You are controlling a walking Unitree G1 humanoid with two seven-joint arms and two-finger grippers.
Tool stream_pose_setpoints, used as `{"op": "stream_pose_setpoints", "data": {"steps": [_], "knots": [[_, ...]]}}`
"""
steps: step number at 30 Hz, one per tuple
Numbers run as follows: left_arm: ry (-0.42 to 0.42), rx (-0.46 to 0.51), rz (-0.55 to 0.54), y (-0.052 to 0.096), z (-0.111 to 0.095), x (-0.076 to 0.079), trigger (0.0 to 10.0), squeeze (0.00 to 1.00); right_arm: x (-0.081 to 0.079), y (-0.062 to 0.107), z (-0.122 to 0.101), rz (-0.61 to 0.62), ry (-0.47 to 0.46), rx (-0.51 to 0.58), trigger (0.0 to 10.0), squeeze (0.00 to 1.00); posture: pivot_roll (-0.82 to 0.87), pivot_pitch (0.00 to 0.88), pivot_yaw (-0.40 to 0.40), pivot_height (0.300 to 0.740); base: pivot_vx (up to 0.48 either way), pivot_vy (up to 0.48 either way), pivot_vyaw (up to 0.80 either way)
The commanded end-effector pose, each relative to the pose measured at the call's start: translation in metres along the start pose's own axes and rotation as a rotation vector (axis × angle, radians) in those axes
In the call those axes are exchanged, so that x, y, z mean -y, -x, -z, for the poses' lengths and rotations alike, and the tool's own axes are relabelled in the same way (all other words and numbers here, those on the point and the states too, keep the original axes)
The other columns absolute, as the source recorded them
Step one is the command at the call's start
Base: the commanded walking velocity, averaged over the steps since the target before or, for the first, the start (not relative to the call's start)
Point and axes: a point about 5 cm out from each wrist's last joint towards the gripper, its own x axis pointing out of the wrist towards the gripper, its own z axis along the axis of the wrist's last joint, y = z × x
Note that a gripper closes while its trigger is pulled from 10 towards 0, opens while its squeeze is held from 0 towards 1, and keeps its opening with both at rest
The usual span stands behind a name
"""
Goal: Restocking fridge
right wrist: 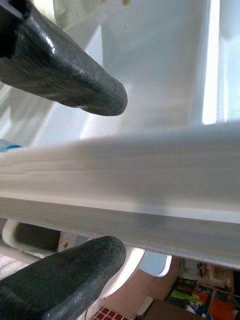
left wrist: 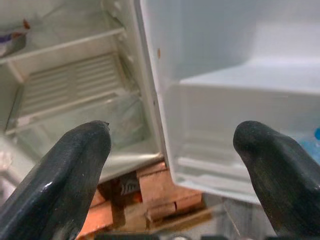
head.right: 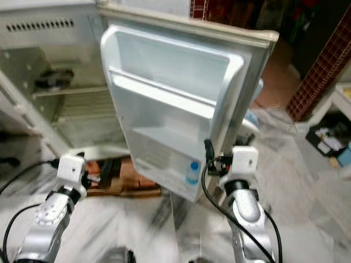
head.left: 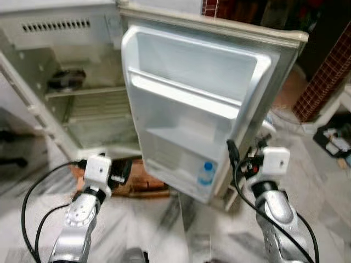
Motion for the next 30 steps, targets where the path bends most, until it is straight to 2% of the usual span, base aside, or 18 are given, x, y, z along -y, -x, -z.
{"op": "stream_pose_setpoints", "data": {"steps": [1,8,9,22,24,25,30], "knots": [[-0.008,-0.007,-0.002,0.0006,0.0017,-0.0003,10.0,0.0,0.0007,-0.0013,-0.001,0.005,-0.004,0.007,10.0,0.0,-0.03,0.0,0.016,0.74,-0.356,0.0,0.0],[-0.017,-0.007,-0.009,-0.0001,0.002,-0.0006,10.0,0.0,-0.0019,-0.0035,-0.0011,-0.01,0.0,0.009,10.0,0.0,-0.03,0.0,0.015,0.74,-0.321,0.0,0.0],[-0.024,-0.006,-0.011,-0.0003,0.0019,-0.0011,10.0,0.0,-0.0036,-0.0032,-0.0035,-0.035,0.0,0.027,10.0,0.0,-0.03,0.0,0.017,0.74,0.0,0.0,0.0],[0.008,0.024,0.002,-0.002,-0.0027,-0.0013,10.0,0.0,-0.0029,-0.0072,-0.0023,0.011,-0.007,0.022,10.0,0.0,-0.03,0.0,0.028,0.74,0.0,0.0,0.0],[0.015,0.03,-0.004,-0.0017,-0.0031,-0.0014,10.0,0.0,-0.0033,-0.0081,-0.003,0.012,-0.016,0.029,10.0,0.0,-0.03,0.0,0.029,0.74,0.242,0.0,0.0],[0.016,0.031,-0.004,-0.0018,-0.0029,-0.0004,10.0,0.0,-0.0054,-0.0085,-0.0049,-0.02,0.009,0.041,10.0,0.0,-0.03,0.0,0.029,0.74,0.292,-0.341,0.0],[0.023,0.032,0.0,-0.0019,-0.0027,0.0012,10.0,0.0,-0.0076,-0.0101,-0.009,-0.037,0.015,0.065,10.0,0.0,-0.03,0.0,0.029,0.74,0.307,-0.364,0.61]]}}
